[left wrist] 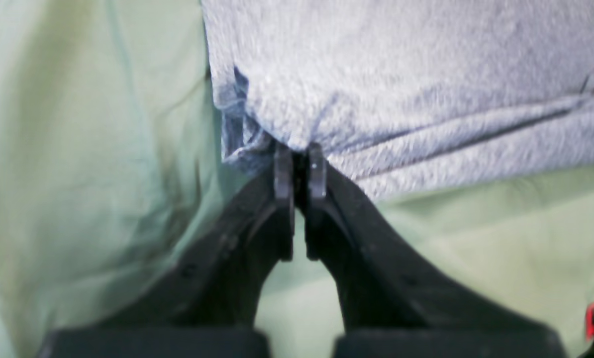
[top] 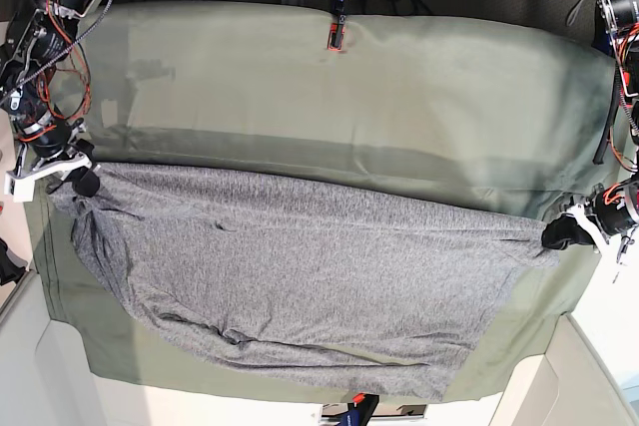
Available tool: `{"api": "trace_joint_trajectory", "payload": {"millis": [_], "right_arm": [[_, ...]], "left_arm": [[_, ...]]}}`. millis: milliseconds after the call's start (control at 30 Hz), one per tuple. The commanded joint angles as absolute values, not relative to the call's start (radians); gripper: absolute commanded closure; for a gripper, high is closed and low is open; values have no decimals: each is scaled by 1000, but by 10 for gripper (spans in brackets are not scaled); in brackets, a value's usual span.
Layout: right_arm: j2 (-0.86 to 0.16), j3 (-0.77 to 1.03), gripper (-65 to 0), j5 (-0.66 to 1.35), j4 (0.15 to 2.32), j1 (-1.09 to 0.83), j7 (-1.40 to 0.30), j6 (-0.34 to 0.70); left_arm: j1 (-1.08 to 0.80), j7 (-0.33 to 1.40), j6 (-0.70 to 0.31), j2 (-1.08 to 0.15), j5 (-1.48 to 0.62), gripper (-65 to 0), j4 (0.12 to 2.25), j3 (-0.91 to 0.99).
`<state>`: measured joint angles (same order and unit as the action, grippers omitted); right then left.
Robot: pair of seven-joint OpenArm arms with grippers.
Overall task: Fold the T-shirt properly
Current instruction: 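Pull the held edge back to spread the shirt flat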
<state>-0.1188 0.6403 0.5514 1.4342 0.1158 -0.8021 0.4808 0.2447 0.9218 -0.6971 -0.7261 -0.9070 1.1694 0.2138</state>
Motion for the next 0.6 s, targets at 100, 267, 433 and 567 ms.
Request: {"api": "trace_joint_trajectory", "payload": {"millis": [100,267,433,567], "right_arm": [[-138,646,0,570,1551,20,-776,494],[-138,646,0,570,1660,-115,-775,494],[-139,646,0,593,1715,-231,-775,505],[-143,646,0,595,1736,-286,-770,506]], "left_arm": [[142,917,-698,-798,-919,0,1276,224],[-55,925,-698,-817,-925,0,1391,277],[-260,924,-698,-812,-920,0,1505,448],[-380,920,-698,-775,-921,0,1581,554]]}}
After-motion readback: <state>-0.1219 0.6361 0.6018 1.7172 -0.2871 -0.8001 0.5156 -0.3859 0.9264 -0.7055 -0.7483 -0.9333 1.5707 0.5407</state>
